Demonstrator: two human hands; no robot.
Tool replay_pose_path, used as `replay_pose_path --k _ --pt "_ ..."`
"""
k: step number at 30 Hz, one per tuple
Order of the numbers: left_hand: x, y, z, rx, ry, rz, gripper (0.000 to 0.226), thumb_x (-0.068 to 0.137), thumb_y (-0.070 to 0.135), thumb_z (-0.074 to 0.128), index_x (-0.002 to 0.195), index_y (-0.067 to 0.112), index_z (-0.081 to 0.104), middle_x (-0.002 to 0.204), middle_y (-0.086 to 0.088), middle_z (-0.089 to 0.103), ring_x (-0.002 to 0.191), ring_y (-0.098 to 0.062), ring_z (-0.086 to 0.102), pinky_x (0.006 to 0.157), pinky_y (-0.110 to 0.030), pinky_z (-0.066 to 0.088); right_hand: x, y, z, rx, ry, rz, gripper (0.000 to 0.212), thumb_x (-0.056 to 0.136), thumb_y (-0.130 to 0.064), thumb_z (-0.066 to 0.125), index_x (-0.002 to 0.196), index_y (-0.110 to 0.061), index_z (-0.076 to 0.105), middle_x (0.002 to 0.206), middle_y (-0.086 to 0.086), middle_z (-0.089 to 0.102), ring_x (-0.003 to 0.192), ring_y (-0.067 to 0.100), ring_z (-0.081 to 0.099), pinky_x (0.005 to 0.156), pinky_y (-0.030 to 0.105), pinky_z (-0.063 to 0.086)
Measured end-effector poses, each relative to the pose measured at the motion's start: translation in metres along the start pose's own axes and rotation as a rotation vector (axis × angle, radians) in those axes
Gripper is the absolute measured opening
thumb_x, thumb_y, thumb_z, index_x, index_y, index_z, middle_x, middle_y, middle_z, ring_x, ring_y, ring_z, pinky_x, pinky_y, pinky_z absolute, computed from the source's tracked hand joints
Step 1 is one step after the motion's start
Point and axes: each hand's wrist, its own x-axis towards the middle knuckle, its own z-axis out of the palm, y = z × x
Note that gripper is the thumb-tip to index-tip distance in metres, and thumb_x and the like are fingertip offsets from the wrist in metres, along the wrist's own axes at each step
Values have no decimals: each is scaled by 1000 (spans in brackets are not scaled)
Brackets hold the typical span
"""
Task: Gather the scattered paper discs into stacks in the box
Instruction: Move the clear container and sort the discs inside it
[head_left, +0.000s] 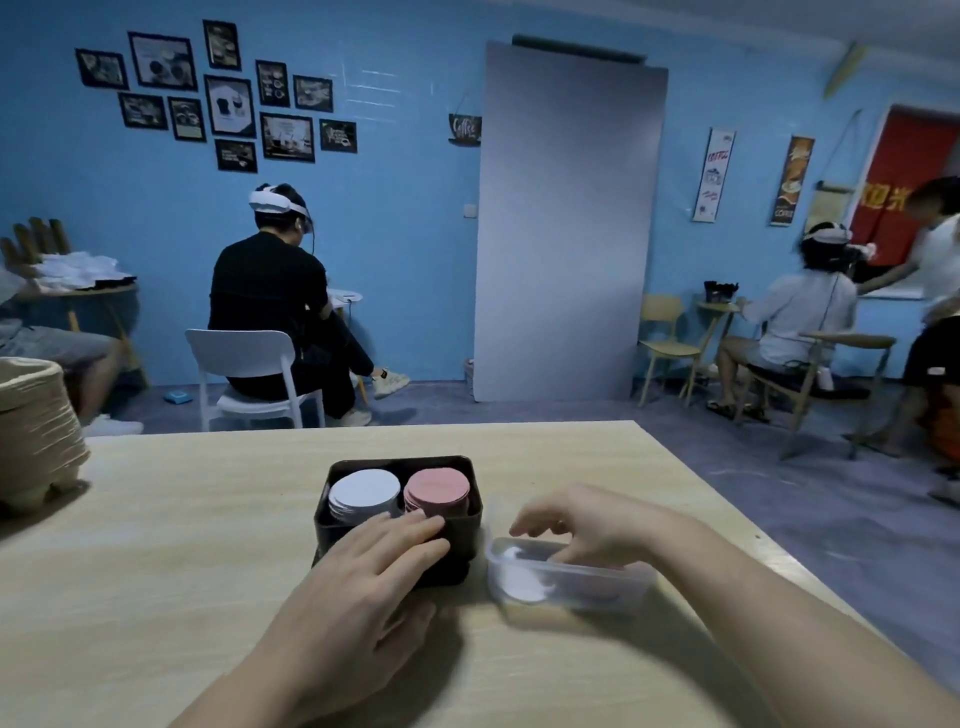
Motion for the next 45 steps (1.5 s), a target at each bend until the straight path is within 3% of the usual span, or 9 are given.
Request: replay_pose_path --k 4,8,14,20,24,28,34,39,45 --pt "-3 -1 2 -42 10 17 50 89 37 66 137 21 64 153 9 53 147 -13 45 120 -36 33 5 4 4 6 -71 1 64 76 -27 85 135 -36 62 132 -22 63 120 3 59 103 30 51" --pt "-11 5 -1 -172 -18 21 46 92 38 65 135 22 64 151 14 54 143 -6 47 113 -26 41 6 8 9 5 -83 2 76 61 -45 78 133 -49 56 128 -33 60 118 -5 57 101 30 52" --pt "-22 8 -1 -315 -247 -70 53 92 76 47 138 51 52 148 40 41 138 16 38 106 -20 45 1 6 5 64 -51 -3 61 73 -35 81 130 -40 61 123 -26 63 112 -6 58 100 30 52" --pt "-18 16 -8 -254 -337 -59 57 91 76 47 144 54 45 150 46 33 139 24 20 110 -8 28 -4 6 -6 144 -13 -12 48 83 -20 79 126 -35 65 120 -24 63 114 -4 60 100 27 54" --pt "-21 17 -13 -277 -371 -104 52 92 77 46 141 61 41 149 50 30 136 27 23 107 -6 32 -10 4 -20 184 55 -11 51 83 -15 82 129 -29 64 121 -22 64 116 0 61 96 17 52" --pt "-29 16 -15 -154 -459 -141 53 92 85 31 139 62 43 147 47 39 131 26 38 97 5 33 -12 0 -33 196 143 -1 52 82 -15 83 129 -27 65 121 -18 65 115 -2 60 92 11 50" --pt "-45 4 -27 -156 -473 -164 53 94 83 31 139 59 45 147 42 45 131 22 43 97 1 39 -4 -17 -42 243 270 -33 50 81 -18 84 127 -25 66 121 -15 67 109 -6 62 93 17 54" --pt "-55 -6 -35 -224 -376 -149 63 94 77 39 152 53 34 161 39 23 147 16 18 117 -10 20 18 -44 -41 286 325 -78 48 76 -26 86 120 -30 68 117 -17 70 108 -2 65 95 28 58" --pt "-69 -13 -47 -187 -424 -211 63 96 73 40 154 49 33 163 36 21 149 13 15 118 -13 17 51 -81 -37 301 300 -114 50 71 -34 88 116 -35 68 117 -16 70 109 0 66 94 29 58"
